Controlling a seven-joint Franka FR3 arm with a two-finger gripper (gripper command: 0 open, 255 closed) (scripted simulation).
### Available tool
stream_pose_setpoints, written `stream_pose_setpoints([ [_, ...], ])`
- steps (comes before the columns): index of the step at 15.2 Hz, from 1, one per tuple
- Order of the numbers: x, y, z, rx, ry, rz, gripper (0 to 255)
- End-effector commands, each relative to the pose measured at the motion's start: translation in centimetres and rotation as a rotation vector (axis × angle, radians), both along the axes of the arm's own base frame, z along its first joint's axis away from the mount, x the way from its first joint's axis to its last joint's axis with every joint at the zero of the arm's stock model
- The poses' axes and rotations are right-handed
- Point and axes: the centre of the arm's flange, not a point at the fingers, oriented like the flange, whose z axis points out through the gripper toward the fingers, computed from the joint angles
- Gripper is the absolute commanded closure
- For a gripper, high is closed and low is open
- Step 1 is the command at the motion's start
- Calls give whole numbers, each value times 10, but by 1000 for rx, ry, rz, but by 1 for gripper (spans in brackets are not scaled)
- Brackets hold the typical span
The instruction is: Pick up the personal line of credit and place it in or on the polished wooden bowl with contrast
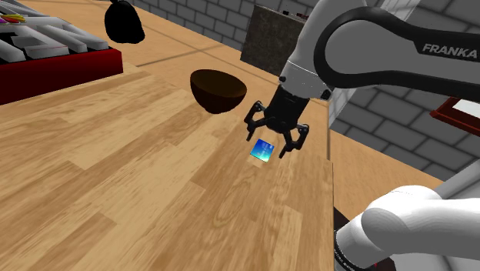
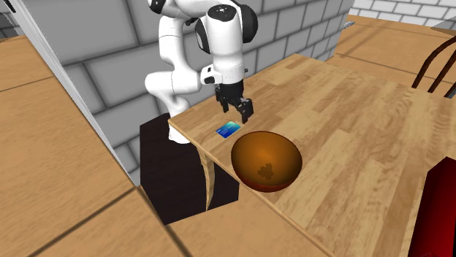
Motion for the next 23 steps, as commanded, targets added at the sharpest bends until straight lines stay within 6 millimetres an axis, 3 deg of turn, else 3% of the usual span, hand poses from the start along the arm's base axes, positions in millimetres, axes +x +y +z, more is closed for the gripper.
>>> stream_pose_setpoints([
  [1, 0, 2, -10, 1, -1, -9, 0],
  [4, -1, 4, -29, 1, -1, -9, 0],
  [12, -1, 4, -29, 1, -1, -9, 0],
  [13, -1, 4, -29, 1, -1, -9, 255],
  [23, -1, 4, -23, 1, -1, -9, 255],
])
